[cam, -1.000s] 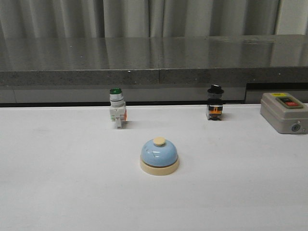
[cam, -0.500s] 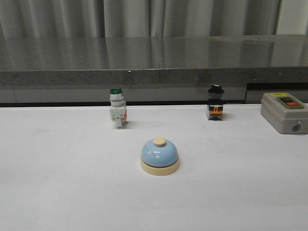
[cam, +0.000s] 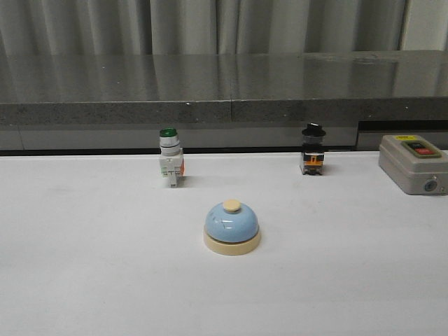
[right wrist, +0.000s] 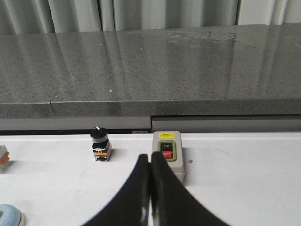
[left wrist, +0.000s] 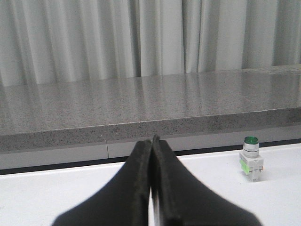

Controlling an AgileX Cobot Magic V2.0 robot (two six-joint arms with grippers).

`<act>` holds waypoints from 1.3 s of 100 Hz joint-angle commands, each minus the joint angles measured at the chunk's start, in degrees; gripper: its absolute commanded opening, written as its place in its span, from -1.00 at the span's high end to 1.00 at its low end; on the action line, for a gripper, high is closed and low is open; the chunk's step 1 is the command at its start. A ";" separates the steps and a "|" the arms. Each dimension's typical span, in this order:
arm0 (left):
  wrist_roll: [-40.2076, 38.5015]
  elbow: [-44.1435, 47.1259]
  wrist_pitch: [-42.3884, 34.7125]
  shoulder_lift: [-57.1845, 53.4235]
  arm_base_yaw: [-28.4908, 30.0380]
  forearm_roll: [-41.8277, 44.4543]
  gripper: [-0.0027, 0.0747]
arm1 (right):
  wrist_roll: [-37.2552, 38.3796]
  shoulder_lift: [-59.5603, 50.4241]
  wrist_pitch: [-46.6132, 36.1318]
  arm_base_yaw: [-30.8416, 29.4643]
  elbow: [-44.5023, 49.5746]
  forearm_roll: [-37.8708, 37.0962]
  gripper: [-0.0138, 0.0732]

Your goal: Place and press bell with both arms

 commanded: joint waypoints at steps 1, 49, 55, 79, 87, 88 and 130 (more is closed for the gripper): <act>-0.50 3.18 -4.23 -1.85 0.08 -0.37 0.99 | -0.21 -1.73 -6.70 -0.46 1.18 -0.62 0.83; -0.50 3.18 -4.23 -1.85 0.08 -0.37 0.99 | -0.16 -20.46 -9.15 -0.33 17.64 -0.62 0.83; -0.50 3.18 -4.23 -1.85 0.08 -0.37 0.99 | -0.16 -20.24 -10.05 -0.28 18.45 -0.62 0.83; -0.50 3.18 -4.23 -1.85 0.08 -0.37 0.99 | -0.16 -20.35 -12.08 -0.17 21.04 -0.62 0.83; -0.50 3.18 -4.23 -1.85 0.08 -0.37 0.99 | -0.16 -20.35 -12.30 -0.17 21.04 -0.62 0.83; -0.50 3.18 -4.23 -1.85 0.08 -0.37 0.99 | -0.16 -20.35 -12.35 -0.17 21.04 -0.62 0.83; -0.50 3.18 -4.23 -1.85 0.08 -0.37 0.99 | -0.16 -20.35 -12.36 -0.17 21.04 -0.62 0.83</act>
